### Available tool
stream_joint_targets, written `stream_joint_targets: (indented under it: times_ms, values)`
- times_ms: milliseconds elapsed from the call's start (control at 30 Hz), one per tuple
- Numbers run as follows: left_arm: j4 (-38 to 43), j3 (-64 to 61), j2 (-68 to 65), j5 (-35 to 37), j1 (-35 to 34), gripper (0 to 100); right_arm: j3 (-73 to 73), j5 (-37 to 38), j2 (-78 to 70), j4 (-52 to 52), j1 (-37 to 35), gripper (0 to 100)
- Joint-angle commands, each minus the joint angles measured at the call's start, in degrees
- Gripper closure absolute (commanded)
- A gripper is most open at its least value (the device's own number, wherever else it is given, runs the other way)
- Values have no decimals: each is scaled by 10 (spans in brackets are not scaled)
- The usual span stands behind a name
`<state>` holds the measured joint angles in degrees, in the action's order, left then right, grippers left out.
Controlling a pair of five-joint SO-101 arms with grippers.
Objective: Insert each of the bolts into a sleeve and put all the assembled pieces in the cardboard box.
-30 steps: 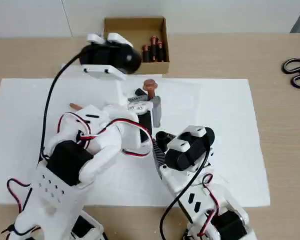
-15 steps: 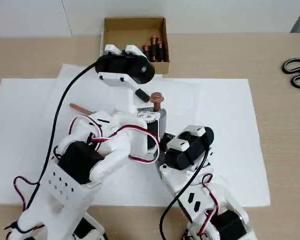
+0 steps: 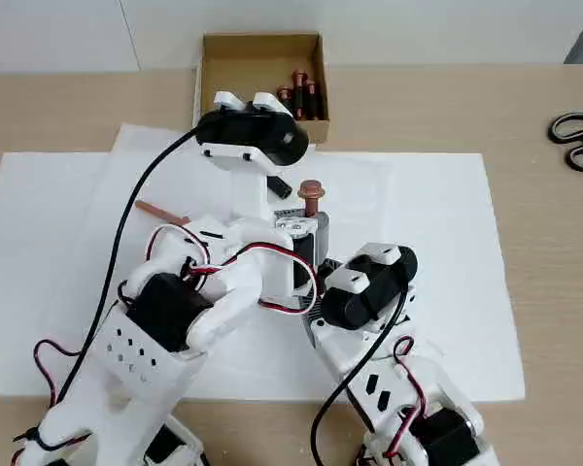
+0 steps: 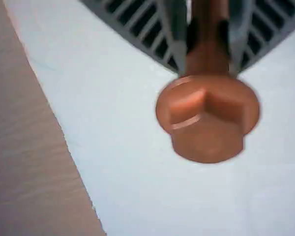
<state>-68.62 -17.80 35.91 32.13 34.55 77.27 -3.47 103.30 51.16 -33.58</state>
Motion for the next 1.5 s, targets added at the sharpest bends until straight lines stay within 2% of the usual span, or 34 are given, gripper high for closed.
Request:
stream_joint_targets:
  times_ms: [0, 633, 800, 1467]
  values:
    - [7, 1, 14, 0, -1, 994, -4, 5, 6, -15, -1, 995]
    - [-86, 5, 14, -1, 4, 994, -5, 5, 6, -15, -1, 995]
    - [-86, 3, 14, -32, 4, 994, -4, 5, 6, -15, -1, 995]
    - [-144, 2, 14, -33, 4, 994, -4, 5, 6, -15, -1, 995]
